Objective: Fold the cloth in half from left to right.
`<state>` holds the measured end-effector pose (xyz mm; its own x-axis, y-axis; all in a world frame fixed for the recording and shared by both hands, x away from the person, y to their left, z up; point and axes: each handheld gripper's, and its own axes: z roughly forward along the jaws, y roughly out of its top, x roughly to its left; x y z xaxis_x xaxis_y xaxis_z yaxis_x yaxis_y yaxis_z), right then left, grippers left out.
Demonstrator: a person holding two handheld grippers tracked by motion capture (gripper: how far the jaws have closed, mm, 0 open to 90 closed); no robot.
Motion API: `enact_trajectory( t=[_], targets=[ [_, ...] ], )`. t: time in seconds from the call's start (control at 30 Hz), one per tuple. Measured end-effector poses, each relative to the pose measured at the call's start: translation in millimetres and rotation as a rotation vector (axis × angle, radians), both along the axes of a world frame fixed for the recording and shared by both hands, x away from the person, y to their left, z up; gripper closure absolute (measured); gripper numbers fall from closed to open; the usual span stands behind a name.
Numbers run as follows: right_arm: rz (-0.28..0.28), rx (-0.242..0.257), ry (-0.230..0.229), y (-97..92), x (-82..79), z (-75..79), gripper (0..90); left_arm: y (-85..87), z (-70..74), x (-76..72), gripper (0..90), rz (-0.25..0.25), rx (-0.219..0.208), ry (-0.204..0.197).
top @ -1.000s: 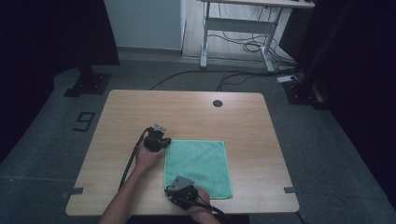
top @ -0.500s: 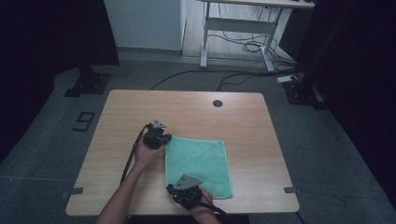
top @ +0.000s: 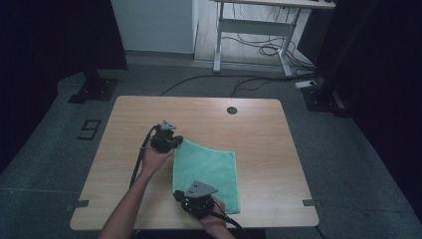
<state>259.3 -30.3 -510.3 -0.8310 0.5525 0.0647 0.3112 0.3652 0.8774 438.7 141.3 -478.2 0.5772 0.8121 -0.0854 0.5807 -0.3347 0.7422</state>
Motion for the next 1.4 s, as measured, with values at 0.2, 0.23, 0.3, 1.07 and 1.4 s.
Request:
enact_trajectory(
  t=[0.2, 0.23, 0.3, 1.07, 1.4],
  targets=[
    [-0.007, -0.008, 0.017, -1.8, 0.9, -7.2, 84.2, -0.9, -1.3, -0.8, 88.2, -0.005, -0.019, 0.002],
    [-0.007, -0.009, 0.017, -1.8, 1.1, -7.0, 84.2, -1.0, -0.5, -0.3, 88.2, -0.005, -0.021, 0.003],
    [-0.008, -0.005, 0.016, -2.8, 2.9, -6.5, 84.2, -0.4, 0.7, 0.9, 88.2, -0.001, -0.025, 0.0],
    [0.002, 0.05, 0.035, -7.4, 7.9, 0.6, 84.3, 7.1, 19.0, -1.9, 88.2, 0.014, -0.029, -0.005],
    [0.032, 0.104, 0.016, -2.5, 4.9, 16.1, 84.4, 24.9, 45.0, -5.7, 88.2, 0.042, -0.035, -0.039]
  ],
)
